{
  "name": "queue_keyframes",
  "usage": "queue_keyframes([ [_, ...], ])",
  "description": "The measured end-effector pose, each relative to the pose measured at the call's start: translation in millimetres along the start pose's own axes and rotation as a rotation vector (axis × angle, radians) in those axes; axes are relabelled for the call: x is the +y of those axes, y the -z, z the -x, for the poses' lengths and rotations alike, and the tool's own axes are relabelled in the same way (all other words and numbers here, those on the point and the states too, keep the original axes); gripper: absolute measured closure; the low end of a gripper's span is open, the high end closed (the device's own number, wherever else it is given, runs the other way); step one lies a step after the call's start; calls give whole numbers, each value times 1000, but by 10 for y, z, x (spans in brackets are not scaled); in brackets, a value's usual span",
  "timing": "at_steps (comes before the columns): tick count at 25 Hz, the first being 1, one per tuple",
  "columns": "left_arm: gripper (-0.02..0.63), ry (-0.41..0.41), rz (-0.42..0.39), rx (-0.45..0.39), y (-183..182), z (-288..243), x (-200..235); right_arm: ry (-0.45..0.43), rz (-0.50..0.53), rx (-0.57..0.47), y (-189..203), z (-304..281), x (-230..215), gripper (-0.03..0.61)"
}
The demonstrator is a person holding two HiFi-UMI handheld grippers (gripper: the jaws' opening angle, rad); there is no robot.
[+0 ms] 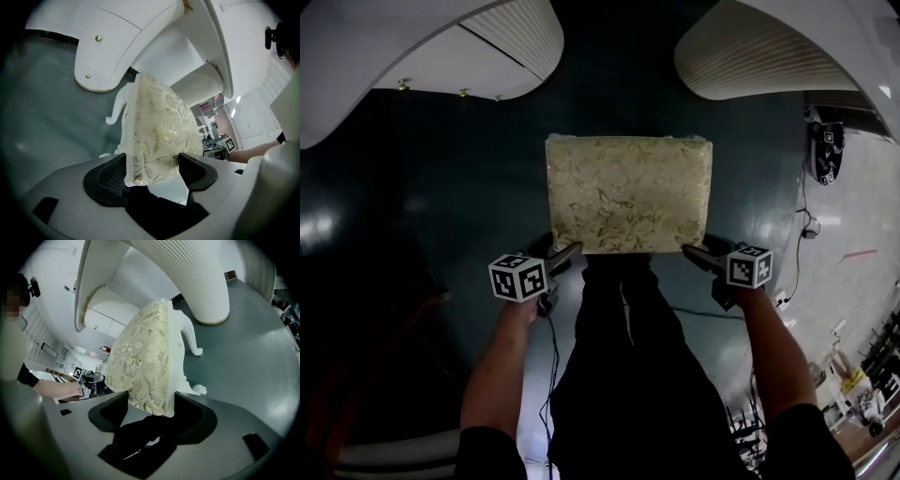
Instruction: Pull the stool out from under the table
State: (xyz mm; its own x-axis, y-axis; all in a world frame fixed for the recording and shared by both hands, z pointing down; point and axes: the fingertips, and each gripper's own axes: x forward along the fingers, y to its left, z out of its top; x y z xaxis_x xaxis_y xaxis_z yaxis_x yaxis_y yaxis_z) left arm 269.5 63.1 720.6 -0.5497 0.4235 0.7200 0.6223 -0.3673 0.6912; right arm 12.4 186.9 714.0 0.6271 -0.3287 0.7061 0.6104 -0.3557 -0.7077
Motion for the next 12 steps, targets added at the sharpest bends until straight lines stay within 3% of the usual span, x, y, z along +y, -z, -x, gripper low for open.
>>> queue_keyframes([
  [12,258,-21,-2,-35,12,-17,20,-4,-4,-32,36,-3,-31,314],
])
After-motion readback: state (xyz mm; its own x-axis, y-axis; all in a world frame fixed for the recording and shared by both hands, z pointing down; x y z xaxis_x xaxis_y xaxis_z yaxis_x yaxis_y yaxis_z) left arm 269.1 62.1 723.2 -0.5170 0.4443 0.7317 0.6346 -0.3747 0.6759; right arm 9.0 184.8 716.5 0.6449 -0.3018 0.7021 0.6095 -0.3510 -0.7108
